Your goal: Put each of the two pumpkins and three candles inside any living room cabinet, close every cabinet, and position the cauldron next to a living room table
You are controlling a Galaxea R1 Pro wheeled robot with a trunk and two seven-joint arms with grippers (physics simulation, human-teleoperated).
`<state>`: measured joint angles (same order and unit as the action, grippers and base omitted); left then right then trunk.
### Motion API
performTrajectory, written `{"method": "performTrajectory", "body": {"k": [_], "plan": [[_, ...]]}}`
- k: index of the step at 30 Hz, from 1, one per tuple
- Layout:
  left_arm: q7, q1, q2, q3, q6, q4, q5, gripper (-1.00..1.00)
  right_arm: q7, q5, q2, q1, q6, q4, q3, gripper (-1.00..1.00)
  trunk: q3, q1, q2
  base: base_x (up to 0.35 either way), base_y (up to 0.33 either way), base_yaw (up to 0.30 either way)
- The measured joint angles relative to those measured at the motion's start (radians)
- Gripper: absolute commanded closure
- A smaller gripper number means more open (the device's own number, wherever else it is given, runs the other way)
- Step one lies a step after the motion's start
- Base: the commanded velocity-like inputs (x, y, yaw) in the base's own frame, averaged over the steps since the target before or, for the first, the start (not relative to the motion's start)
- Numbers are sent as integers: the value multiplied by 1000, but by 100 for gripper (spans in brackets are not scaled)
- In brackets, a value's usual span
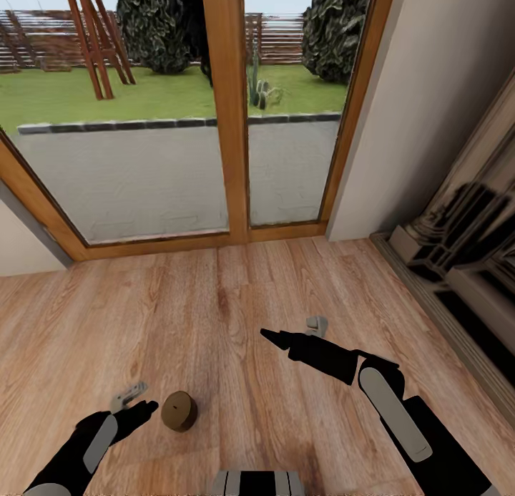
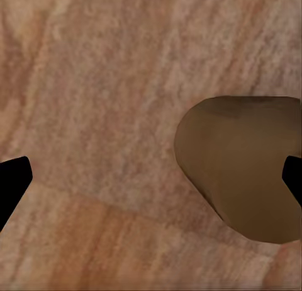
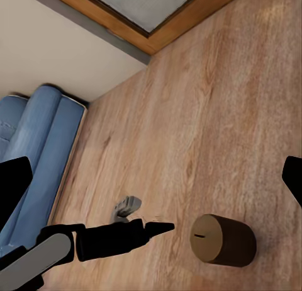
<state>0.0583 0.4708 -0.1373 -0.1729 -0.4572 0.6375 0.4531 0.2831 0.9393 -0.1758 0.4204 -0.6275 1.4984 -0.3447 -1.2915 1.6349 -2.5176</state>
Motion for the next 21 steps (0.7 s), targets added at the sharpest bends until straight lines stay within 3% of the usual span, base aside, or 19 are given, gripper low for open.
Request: {"method": "performTrajectory", "body": {"k": [5, 21], "plan": [[-1, 0, 17, 15, 0, 13, -1, -100, -1, -2, 1, 0, 0, 0, 0, -100, -4, 0, 0, 0, 0, 0], [-1, 0, 18, 17, 1, 14, -2, -100, -2, -8, 4, 1, 0, -7, 0, -100, -4, 0, 0, 0, -108, 0]]}}
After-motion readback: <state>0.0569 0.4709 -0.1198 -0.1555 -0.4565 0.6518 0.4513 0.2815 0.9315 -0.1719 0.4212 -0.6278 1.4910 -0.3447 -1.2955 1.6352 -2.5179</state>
